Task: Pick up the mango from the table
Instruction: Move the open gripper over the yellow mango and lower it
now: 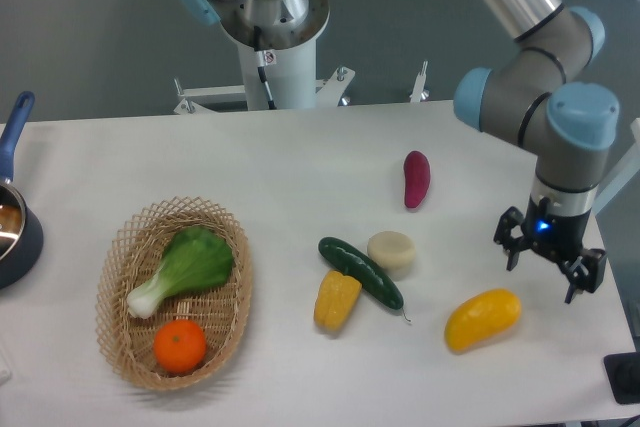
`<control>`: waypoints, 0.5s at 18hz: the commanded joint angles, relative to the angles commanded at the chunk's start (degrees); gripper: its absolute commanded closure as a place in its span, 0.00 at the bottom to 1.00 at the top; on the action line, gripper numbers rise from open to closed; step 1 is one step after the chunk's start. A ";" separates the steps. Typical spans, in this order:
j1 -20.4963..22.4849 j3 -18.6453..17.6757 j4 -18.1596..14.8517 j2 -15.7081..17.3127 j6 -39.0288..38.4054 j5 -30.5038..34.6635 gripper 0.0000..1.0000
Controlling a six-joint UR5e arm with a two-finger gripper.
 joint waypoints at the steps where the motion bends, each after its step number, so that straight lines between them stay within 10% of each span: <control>1: -0.35 0.52 0.00 -0.35 0.44 0.53 0.00; 9: -3.78 -0.17 0.00 -2.37 0.44 4.58 0.00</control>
